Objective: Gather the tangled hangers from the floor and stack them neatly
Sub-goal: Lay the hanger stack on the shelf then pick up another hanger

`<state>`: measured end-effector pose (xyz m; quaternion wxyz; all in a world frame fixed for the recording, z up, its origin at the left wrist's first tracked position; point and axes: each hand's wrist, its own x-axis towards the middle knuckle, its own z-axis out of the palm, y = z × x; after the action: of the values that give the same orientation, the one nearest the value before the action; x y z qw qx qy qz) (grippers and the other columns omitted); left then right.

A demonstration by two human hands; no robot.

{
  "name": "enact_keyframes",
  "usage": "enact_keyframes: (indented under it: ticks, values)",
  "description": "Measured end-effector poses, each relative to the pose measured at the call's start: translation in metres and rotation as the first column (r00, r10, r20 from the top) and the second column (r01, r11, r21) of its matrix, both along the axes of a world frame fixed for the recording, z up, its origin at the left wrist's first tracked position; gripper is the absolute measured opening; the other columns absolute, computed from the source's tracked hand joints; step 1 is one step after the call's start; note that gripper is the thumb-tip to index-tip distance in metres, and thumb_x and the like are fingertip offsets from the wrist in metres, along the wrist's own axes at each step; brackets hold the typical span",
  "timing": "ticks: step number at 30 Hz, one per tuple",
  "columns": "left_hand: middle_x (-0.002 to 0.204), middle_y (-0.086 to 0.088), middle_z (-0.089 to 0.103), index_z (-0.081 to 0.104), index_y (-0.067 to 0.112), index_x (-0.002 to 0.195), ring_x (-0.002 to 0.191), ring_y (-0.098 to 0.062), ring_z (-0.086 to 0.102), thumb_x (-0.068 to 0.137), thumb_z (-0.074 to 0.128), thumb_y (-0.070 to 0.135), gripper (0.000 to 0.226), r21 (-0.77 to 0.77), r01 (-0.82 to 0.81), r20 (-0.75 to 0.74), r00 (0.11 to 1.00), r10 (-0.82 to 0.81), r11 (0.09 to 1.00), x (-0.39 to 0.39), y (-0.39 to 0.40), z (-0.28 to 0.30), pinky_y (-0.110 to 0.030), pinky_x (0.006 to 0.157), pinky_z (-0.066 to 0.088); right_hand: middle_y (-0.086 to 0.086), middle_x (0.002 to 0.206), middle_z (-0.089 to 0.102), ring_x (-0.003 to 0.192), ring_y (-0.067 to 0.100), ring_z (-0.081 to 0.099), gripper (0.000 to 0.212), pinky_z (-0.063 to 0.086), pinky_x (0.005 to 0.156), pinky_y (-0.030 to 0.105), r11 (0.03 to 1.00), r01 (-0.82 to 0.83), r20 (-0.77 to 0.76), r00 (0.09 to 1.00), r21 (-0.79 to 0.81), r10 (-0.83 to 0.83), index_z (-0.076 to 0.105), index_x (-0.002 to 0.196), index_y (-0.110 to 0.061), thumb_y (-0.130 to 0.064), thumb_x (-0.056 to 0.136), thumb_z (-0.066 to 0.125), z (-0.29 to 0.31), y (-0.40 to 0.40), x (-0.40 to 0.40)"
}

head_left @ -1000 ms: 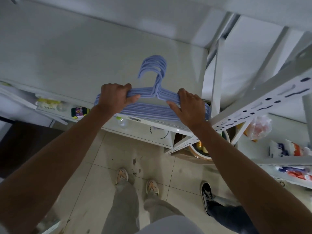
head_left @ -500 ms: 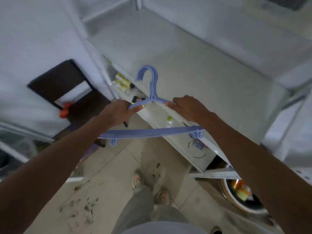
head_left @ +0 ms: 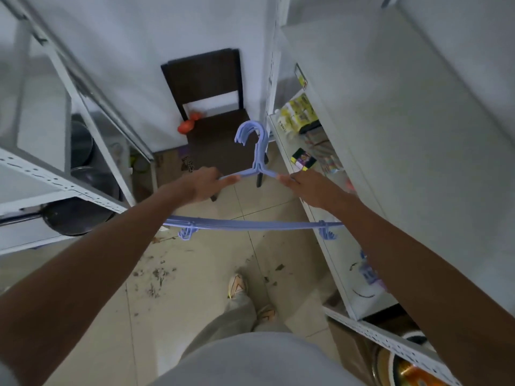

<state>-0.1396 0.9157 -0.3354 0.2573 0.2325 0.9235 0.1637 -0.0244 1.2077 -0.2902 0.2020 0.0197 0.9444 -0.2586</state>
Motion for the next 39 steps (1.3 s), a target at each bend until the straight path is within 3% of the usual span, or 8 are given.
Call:
enact_keyframes:
  ticks: [5,12,17,25,30,33,35,39]
  values:
    - [0.055,-0.001,0.053,0.049,0.018,0.059,0.049,-0.019,0.048,0.065,0.023,0.107,0.093,0.033,0.011,0.070,0.997,-0.013,0.999,-0.014,0.007,-0.005,-0.031,0.053,0.039,0.006,0.061,0.038,0.056,0.018,0.039,0.062,0.036,0.060,0.033,0.999,0.007,0.031,0.999,0.042,-0.008,0.037,0.068,-0.015,-0.066,0.103,0.028,0.000,0.001,-0.016]
    - [0.058,-0.002,0.056,0.057,0.015,0.065,0.050,-0.022,0.053,0.068,0.020,0.106,0.098,-0.005,0.056,0.082,0.995,-0.055,0.998,-0.053,0.041,-0.003,-0.034,0.057,0.044,0.000,0.053,0.030,0.048,0.013,0.031,0.061,0.030,0.053,0.027,0.997,0.074,0.022,0.997,-0.028,-0.073,0.029,0.061,-0.019,-0.062,0.104,0.033,-0.011,0.031,-0.046]
    - [0.059,-0.003,0.060,0.065,0.017,0.067,0.051,-0.021,0.055,0.066,0.019,0.107,0.102,-0.074,0.037,0.087,0.996,-0.030,0.997,-0.091,0.060,-0.001,-0.032,0.053,0.043,0.008,0.059,0.041,0.053,0.018,0.043,0.066,0.037,0.056,0.030,0.998,0.058,0.023,0.998,-0.035,-0.057,0.038,0.068,-0.014,-0.070,0.101,0.026,-0.024,0.052,-0.087]
    - [0.059,-0.003,0.068,0.068,0.016,0.064,0.056,-0.023,0.068,0.065,0.020,0.107,0.104,-0.109,0.008,0.113,0.994,0.004,0.994,-0.143,0.083,-0.017,-0.032,0.055,0.048,0.006,0.057,0.041,0.052,0.019,0.043,0.080,0.039,0.056,0.033,0.999,0.006,0.046,0.999,-0.052,-0.003,0.037,0.062,-0.017,-0.089,0.084,0.009,-0.043,0.078,-0.144]
    - [0.063,-0.002,0.067,0.066,0.016,0.067,0.053,-0.020,0.062,0.066,0.022,0.107,0.101,-0.083,0.025,0.155,0.988,-0.012,0.996,-0.181,0.096,-0.022,-0.030,0.053,0.044,0.009,0.059,0.039,0.053,0.020,0.041,0.076,0.039,0.057,0.035,0.994,0.055,0.097,0.994,-0.092,-0.047,0.041,0.066,-0.016,-0.084,0.088,0.015,-0.043,0.088,-0.177]
    - [0.063,0.000,0.064,0.064,0.018,0.067,0.049,-0.017,0.056,0.065,0.023,0.108,0.098,-0.071,0.066,0.173,0.983,-0.052,0.995,-0.211,0.110,-0.014,-0.029,0.051,0.040,0.009,0.062,0.050,0.057,0.024,0.049,0.087,0.045,0.064,0.036,0.991,0.121,0.149,0.983,-0.061,-0.111,0.051,0.068,-0.013,-0.089,0.085,0.014,-0.039,0.095,-0.196]
    - [0.063,0.001,0.063,0.062,0.019,0.066,0.051,-0.018,0.057,0.063,0.024,0.109,0.097,-0.079,0.090,0.122,0.989,-0.080,0.993,-0.236,0.120,-0.008,-0.030,0.051,0.038,0.008,0.067,0.057,0.061,0.024,0.054,0.081,0.046,0.065,0.036,0.982,0.189,0.154,0.971,-0.031,-0.182,0.058,0.074,-0.013,-0.083,0.091,0.021,-0.035,0.104,-0.208]
    - [0.065,-0.001,0.065,0.066,0.020,0.068,0.054,-0.020,0.060,0.062,0.021,0.109,0.100,-0.075,0.162,0.101,0.983,-0.154,0.984,-0.281,0.140,0.000,-0.031,0.052,0.038,0.011,0.062,0.054,0.053,0.023,0.052,0.046,0.043,0.060,0.034,0.983,0.178,0.040,0.983,-0.042,-0.177,0.070,0.091,-0.017,-0.051,0.107,0.044,-0.022,0.118,-0.228]
